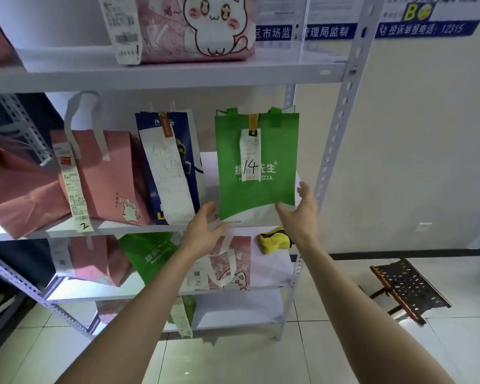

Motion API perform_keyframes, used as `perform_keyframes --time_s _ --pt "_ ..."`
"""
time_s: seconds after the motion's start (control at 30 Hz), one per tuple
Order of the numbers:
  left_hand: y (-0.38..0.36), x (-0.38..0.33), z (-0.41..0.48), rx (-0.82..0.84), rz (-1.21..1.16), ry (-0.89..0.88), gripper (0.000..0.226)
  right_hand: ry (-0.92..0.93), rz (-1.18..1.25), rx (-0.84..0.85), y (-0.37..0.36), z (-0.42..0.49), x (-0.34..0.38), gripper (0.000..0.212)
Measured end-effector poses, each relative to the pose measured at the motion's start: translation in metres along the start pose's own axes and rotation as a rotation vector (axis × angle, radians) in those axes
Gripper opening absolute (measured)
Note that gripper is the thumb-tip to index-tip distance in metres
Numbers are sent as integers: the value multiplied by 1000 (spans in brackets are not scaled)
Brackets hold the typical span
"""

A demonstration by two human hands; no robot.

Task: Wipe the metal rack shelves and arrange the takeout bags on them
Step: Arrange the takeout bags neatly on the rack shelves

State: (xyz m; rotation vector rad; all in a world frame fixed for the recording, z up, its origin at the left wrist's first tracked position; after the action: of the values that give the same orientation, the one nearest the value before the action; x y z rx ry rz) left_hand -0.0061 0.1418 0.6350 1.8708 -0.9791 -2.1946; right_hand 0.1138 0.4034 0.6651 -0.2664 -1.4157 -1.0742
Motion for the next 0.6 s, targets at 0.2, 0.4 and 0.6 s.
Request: perform_keyframes --time_s 0.2,0.4,0.6 --pt "73 18 -33 -113 -47 -25 37 279 29 -208 -3 -57 68 41" --pt "163 -2 -47 -227 -23 -100 26 553 74 -10 -58 -79 179 26" --pt "249 -134 -18 -369 -20 -500 19 731 188 -194 -24 -48 310 26"
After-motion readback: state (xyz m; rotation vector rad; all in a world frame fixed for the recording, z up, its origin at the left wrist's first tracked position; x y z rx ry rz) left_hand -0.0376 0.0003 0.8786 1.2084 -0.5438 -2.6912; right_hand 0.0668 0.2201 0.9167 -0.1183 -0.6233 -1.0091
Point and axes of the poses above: each hand's wrist, its own z-axis towards the middle knuckle, its own y-axis out of the back of the hand, x = y × z, the point moved 8 cm from there along z, towards the middle knuckle, and after that the axes turned 1 degree about -x, right-handed, at the moved point
